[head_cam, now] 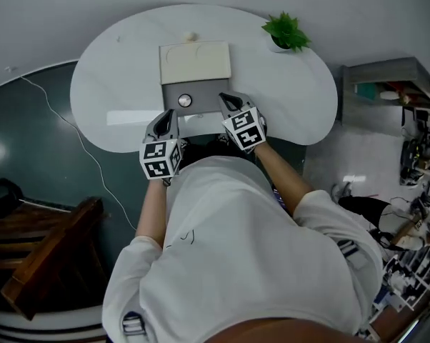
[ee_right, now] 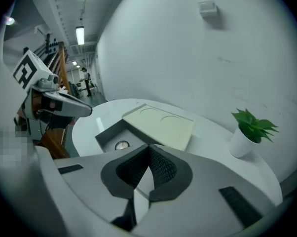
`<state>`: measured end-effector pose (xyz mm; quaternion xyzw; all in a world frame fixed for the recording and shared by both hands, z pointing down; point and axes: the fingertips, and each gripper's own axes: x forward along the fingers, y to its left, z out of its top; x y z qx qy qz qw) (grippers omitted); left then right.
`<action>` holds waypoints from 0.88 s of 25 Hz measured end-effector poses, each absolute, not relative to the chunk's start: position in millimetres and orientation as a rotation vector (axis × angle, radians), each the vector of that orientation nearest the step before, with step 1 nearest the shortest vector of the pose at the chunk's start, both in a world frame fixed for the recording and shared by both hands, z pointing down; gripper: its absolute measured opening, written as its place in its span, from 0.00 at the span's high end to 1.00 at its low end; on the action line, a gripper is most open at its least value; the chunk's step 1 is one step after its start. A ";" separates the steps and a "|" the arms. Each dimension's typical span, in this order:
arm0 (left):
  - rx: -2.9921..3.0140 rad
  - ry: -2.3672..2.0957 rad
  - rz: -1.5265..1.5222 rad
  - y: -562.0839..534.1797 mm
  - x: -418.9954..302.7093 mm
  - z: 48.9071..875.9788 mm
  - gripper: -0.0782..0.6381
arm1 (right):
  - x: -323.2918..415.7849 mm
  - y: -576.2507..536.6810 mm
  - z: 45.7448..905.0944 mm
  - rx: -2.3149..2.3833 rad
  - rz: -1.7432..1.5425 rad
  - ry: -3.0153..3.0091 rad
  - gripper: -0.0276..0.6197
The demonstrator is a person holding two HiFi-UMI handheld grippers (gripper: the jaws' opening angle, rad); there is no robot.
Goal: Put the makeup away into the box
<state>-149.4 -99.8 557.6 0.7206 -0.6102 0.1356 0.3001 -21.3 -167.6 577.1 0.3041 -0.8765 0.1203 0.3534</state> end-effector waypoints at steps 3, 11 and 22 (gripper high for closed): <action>1.985 -1.572 0.369 -113.3 -127.6 553.2 0.86 | 2.9 -172.4 562.0 0.906 0.324 -2.283 0.96; 2.134 -1.542 0.267 -145.7 -90.5 505.8 0.86 | 38.4 -184.9 514.8 1.140 0.320 -2.345 0.96; 2.307 -1.672 0.070 -170.0 -98.9 401.3 0.86 | 18.4 -211.6 410.2 1.272 0.148 -2.526 0.96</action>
